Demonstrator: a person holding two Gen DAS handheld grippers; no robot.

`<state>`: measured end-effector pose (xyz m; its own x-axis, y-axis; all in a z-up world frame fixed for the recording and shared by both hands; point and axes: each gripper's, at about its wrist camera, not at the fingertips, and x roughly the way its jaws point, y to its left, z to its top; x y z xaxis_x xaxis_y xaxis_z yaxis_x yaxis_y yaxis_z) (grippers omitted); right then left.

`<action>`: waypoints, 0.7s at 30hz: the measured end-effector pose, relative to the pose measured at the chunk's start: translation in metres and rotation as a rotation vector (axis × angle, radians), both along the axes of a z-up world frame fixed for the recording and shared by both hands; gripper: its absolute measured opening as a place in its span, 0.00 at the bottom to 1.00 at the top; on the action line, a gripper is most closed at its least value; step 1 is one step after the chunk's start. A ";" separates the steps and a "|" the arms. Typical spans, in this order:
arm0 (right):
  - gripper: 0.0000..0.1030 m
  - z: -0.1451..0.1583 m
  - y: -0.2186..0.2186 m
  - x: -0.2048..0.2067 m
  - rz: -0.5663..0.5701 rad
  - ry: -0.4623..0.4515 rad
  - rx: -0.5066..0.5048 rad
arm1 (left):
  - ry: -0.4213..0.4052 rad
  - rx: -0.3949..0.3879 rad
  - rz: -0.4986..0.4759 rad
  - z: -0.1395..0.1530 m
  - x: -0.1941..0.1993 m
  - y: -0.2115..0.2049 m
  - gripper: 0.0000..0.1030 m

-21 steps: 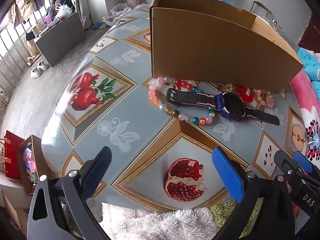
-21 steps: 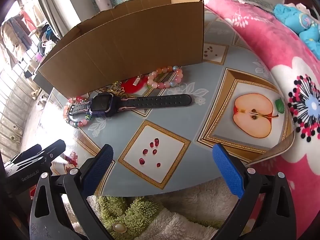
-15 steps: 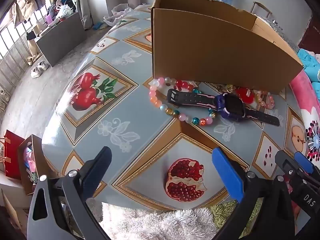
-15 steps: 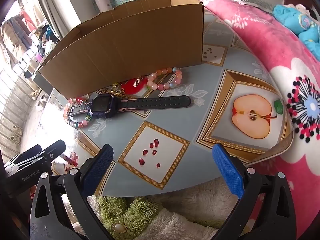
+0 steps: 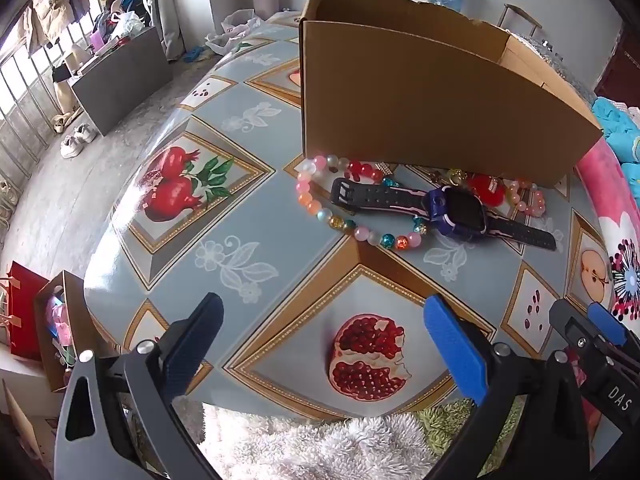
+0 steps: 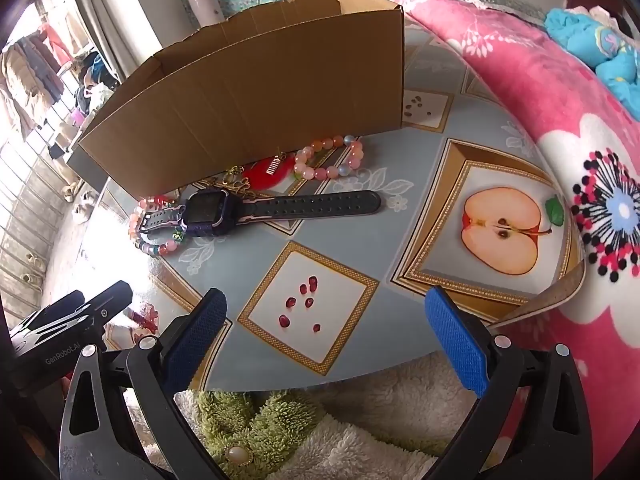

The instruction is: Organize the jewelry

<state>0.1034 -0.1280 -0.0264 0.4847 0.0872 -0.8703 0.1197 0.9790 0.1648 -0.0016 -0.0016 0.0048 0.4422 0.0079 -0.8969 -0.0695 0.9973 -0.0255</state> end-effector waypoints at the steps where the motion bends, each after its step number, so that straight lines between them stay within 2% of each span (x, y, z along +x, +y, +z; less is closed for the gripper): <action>1: 0.93 0.001 -0.001 0.000 -0.001 -0.001 0.001 | 0.000 0.002 0.000 0.000 0.000 0.000 0.96; 21: 0.93 0.001 -0.005 -0.001 -0.001 -0.005 0.018 | -0.002 0.026 -0.001 0.000 0.000 -0.007 0.96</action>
